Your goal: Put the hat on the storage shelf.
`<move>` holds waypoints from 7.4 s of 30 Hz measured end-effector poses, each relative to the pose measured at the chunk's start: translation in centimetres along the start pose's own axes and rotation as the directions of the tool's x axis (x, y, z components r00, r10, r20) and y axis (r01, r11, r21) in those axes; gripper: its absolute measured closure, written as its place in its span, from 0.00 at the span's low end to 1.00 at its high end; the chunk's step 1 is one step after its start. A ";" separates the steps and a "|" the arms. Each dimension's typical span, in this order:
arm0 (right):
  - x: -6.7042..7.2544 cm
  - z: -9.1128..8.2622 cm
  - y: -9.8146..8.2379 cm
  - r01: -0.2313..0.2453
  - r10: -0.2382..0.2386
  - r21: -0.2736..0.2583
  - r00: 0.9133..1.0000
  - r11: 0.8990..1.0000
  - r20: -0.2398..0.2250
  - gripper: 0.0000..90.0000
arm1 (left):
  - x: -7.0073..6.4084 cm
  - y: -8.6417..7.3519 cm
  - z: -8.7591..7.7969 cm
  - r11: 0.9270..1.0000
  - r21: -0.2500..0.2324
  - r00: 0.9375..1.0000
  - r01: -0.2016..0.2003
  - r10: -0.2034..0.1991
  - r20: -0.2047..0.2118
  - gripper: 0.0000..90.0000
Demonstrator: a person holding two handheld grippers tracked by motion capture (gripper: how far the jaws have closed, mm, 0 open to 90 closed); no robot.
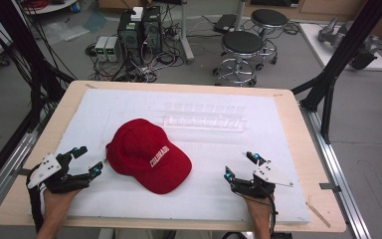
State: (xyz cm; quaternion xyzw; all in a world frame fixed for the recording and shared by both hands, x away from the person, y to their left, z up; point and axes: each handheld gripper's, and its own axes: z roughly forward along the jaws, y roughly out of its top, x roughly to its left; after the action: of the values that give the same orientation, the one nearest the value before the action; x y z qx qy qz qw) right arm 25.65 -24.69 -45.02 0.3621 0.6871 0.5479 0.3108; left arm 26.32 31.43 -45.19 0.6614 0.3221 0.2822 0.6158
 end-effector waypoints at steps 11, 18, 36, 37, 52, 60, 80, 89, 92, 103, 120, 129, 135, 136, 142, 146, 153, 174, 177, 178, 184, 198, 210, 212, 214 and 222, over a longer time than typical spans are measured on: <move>-0.2 -0.1 0.0 -0.003 0.003 -0.011 1.000 1.000 -0.006 0.11 | -0.1 0.0 0.0 1.000 -0.007 1.000 0.001 -0.001 0.005 0.19; -0.2 -0.1 0.0 -0.006 0.006 -0.011 1.000 1.000 0.000 0.11 | 0.0 0.0 -0.1 1.000 -0.009 1.000 -0.002 0.002 0.011 0.19; 0.0 0.1 0.0 -0.004 0.004 0.005 1.000 1.000 0.002 0.11 | 1.2 2.8 1.1 0.999 0.046 0.999 0.012 -0.015 0.053 0.19; 0.0 0.1 0.0 -0.001 0.001 0.005 1.000 1.000 0.003 0.11 | 1.4 3.2 1.3 0.998 0.055 0.998 0.004 -0.007 0.057 0.19; 0.0 0.1 0.0 0.005 -0.005 0.007 1.000 1.000 0.005 0.11 | 2.7 7.0 5.7 0.983 0.178 0.989 -0.035 0.008 0.146 0.19; 0.1 0.2 0.1 0.014 -0.014 0.014 1.000 1.000 0.007 0.11 | 3.7 6.9 8.2 0.973 0.232 0.968 0.019 -0.076 0.239 0.20; 0.1 0.3 0.1 0.021 -0.021 0.021 1.000 1.000 0.012 0.11 | 3.1 5.7 10.9 0.937 0.349 0.927 -0.033 -0.101 0.361 0.59; 0.2 0.2 0.1 0.021 -0.022 0.020 1.000 1.000 0.012 0.11 | 2.4 6.0 11.0 0.923 0.385 0.937 0.023 -0.154 0.313 0.93; 0.2 0.2 0.1 0.021 -0.021 0.021 1.000 1.000 0.011 0.11 | 1.9 6.4 10.8 0.925 0.380 0.943 0.028 -0.151 0.298 0.95; 0.2 0.2 0.1 0.015 -0.016 0.021 1.000 1.000 0.011 0.11 | 0.5 8.3 10.2 0.950 0.311 0.957 0.029 -0.116 0.266 0.95; -0.1 0.6 0.3 0.005 -0.005 0.058 1.000 0.998 -0.010 0.11 | -4.8 15.0 10.6 0.979 0.201 0.981 -0.039 0.000 0.192 0.95; 0.4 1.0 1.8 0.000 0.003 0.048 0.998 0.999 -0.060 0.11 | -6.8 16.9 11.5 0.979 0.194 0.979 -0.055 0.015 0.204 0.95; 1.8 1.5 5.2 0.032 -0.029 0.014 0.988 0.999 -0.151 0.11 | -8.5 17.4 12.1 0.977 0.193 0.966 -0.086 0.035 0.255 0.95; 2.1 1.6 5.8 0.045 -0.043 0.005 0.985 0.999 -0.166 0.11 | -8.5 17.4 12.1 0.977 0.193 0.966 -0.086 0.035 0.255 0.95; 3.6 2.8 8.9 0.078 -0.081 -0.022 0.961 0.997 -0.264 0.11 | -10.5 18.3 12.4 0.975 0.179 0.942 -0.129 0.064 0.328 0.95; 4.4 3.8 10.6 0.076 -0.085 -0.041 0.942 0.996 -0.325 0.11 | -11.3 18.9 12.5 0.976 0.166 0.930 -0.142 0.074 0.359 0.95; 4.9 5.6 12.2 0.052 -0.060 -0.030 0.913 0.998 -0.404 0.11 | -12.5 19.5 12.7 0.977 0.150 0.911 -0.154 0.082 0.405 0.95; 5.5 8.6 12.7 0.052 -0.020 0.036 0.806 0.998 -0.592 0.58 | -13.0 18.5 13.3 0.976 0.145 0.890 -0.165 0.084 0.448 0.95; 5.6 8.5 12.8 0.072 -0.044 0.023 0.804 0.997 -0.593 0.73 | -13.0 18.5 13.3 0.977 0.141 0.891 -0.162 0.083 0.446 0.95; 5.6 8.5 12.8 0.072 -0.044 0.023 0.804 0.997 -0.593 0.73 | -13.0 18.5 13.3 0.978 0.137 0.892 -0.158 0.082 0.445 0.95; 5.9 8.0 13.1 0.105 -0.084 0.000 0.799 0.994 -0.595 0.94 | -12.7 18.4 13.3 0.979 0.135 0.894 -0.151 0.077 0.442 0.95; 5.9 7.9 12.8 0.131 -0.111 -0.004 0.826 0.991 -0.552 0.95 | -11.7 18.0 13.4 0.985 0.172 0.948 -0.032 -0.025 0.317 0.11; 5.4 7.5 13.0 0.108 -0.106 -0.024 0.863 0.994 -0.495 0.95 | -10.3 17.0 11.4 0.985 0.172 0.944 0.005 -0.061 0.324 0.11; 5.3 7.4 13.0 0.105 -0.107 -0.032 0.867 0.994 -0.487 0.95 | -10.1 16.5 10.8 0.983 0.180 0.951 0.024 -0.078 0.299 0.11; 5.1 7.2 13.1 0.101 -0.109 -0.041 0.876 0.994 -0.469 0.95 | -9.9 15.8 10.2 0.979 0.202 0.951 0.034 -0.094 0.296 0.11; 4.9 6.8 13.4 0.070 -0.097 -0.076 0.895 0.995 -0.435 0.95 | -10.0 12.9 9.2 0.962 0.267 0.944 0.061 -0.143 0.297 0.15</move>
State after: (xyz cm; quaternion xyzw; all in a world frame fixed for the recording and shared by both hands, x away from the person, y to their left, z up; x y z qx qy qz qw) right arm 30.65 -15.14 -33.41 0.1907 0.7380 0.6212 0.1820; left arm 28.09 17.44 -32.84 0.7535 0.2878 0.0974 0.5830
